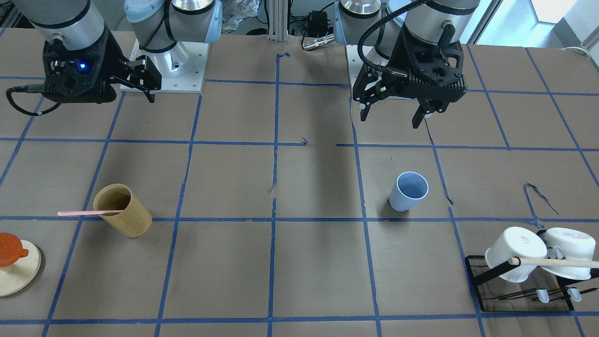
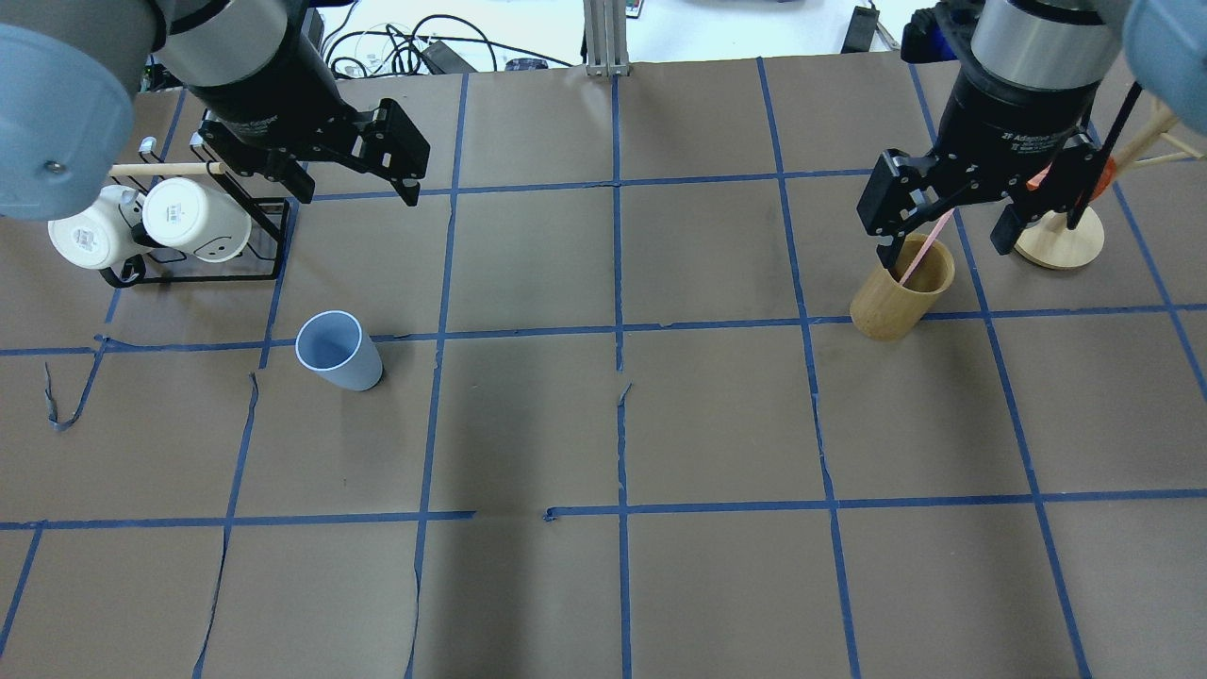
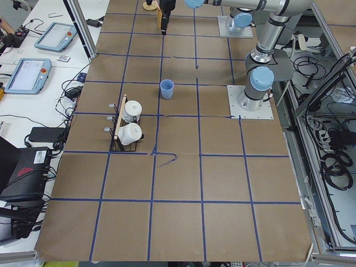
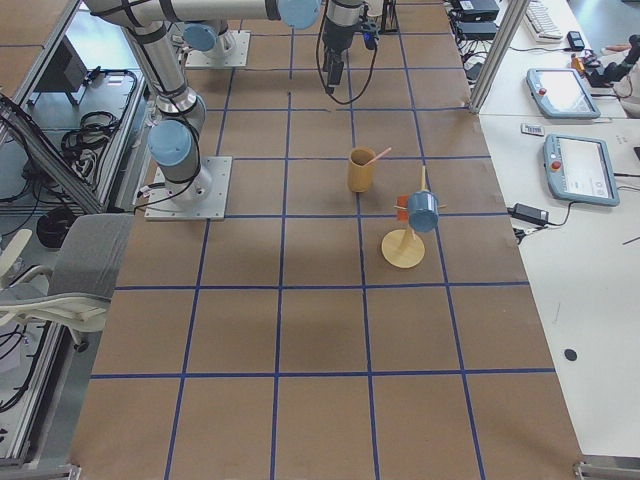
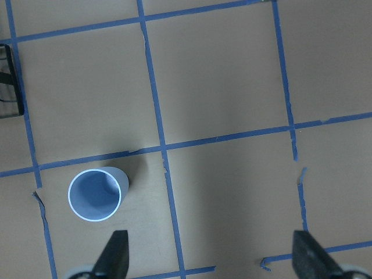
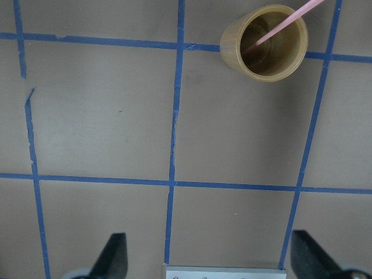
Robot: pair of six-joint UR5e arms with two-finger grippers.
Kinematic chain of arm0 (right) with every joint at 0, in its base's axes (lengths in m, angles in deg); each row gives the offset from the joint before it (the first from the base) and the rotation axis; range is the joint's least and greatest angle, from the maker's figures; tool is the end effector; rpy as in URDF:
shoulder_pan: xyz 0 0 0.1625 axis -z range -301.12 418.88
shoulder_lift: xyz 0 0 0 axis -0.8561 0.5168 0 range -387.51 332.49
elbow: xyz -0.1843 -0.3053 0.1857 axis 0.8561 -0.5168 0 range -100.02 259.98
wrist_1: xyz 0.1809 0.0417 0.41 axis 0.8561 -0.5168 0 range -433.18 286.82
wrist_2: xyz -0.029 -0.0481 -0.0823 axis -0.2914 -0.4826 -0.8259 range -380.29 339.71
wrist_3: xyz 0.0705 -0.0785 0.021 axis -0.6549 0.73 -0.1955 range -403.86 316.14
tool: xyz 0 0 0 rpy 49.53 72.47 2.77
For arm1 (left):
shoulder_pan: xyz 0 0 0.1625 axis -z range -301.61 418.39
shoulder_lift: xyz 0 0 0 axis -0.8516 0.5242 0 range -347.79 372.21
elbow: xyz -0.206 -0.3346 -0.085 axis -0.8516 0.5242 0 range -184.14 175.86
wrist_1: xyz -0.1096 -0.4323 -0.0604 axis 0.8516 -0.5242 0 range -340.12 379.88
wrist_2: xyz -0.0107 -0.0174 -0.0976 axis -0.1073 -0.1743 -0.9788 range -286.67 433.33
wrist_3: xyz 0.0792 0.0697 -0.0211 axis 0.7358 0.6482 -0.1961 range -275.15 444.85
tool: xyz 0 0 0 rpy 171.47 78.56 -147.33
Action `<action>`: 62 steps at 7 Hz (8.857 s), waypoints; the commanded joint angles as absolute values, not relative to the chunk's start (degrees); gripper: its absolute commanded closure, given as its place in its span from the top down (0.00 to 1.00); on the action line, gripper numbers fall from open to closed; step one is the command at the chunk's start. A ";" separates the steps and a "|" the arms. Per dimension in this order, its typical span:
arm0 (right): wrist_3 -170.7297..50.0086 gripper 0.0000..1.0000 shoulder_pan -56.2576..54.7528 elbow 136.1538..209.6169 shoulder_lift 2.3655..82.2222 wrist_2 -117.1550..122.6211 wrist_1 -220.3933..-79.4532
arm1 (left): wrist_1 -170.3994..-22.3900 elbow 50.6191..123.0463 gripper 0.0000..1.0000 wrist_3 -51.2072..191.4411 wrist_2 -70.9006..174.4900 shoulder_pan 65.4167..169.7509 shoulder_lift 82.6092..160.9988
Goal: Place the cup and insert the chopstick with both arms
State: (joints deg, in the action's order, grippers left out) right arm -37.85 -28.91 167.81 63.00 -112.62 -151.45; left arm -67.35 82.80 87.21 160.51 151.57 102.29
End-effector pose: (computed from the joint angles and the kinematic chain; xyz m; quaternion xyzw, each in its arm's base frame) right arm 0.1093 -0.5119 0.4628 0.0346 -0.9961 -0.0801 0.0145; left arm -0.1683 -0.5313 0.4900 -0.0495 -0.9972 0.0500 0.0250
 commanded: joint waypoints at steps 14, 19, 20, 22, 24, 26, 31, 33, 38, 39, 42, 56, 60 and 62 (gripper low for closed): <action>-36.92 1.00 -28.92 167.69 63.10 -112.13 -152.10 | -69.23 83.93 1.00 87.48 162.45 150.24 100.72; -36.74 1.00 -28.92 167.34 63.10 -112.13 -152.19 | -70.38 84.02 1.00 90.30 162.45 148.56 100.54; -36.91 1.00 -28.92 167.25 63.10 -112.05 -152.19 | -70.47 84.02 1.00 90.30 162.45 148.56 100.54; -36.83 1.00 -28.92 167.43 63.01 -112.22 -152.28 | -72.04 84.10 1.00 90.99 162.62 148.04 100.36; -38.06 1.00 -28.92 168.13 61.79 -112.32 -161.35 | -72.93 88.74 1.00 100.27 162.71 140.08 100.37; -38.67 1.00 -27.62 168.66 60.03 -113.54 -165.81 | -73.19 90.25 1.00 103.03 162.71 137.14 102.11; -38.76 0.86 -16.88 181.52 55.55 -106.71 -190.71 | -47.36 105.90 0.92 102.78 162.71 141.44 109.67; -40.34 1.00 -16.80 185.71 54.41 -105.89 -201.27 | -46.91 106.60 0.86 102.95 163.06 141.44 112.22; -40.70 0.48 -16.44 185.45 52.73 -105.63 -203.78 | -43.66 106.61 0.00 103.48 164.73 141.36 115.22; -41.57 0.38 -16.44 185.19 52.73 -105.72 -203.78 | -43.66 106.61 0.00 103.48 164.73 141.36 115.30; -41.66 0.39 -16.18 184.39 52.56 -106.16 -204.04 | -43.57 106.52 0.00 103.22 164.73 141.53 115.83; -41.75 0.29 -14.60 184.22 52.03 -103.26 -204.05 | -45.68 79.97 0.00 62.44 160.43 170.61 131.65; -41.66 0.11 -14.60 184.04 52.64 -102.91 -203.26 | -45.94 80.24 0.09 57.34 160.51 173.60 132.97; -41.66 0.09 -14.60 182.30 52.73 -102.99 -202.91 | -45.95 80.50 0.31 57.34 160.69 173.70 133.23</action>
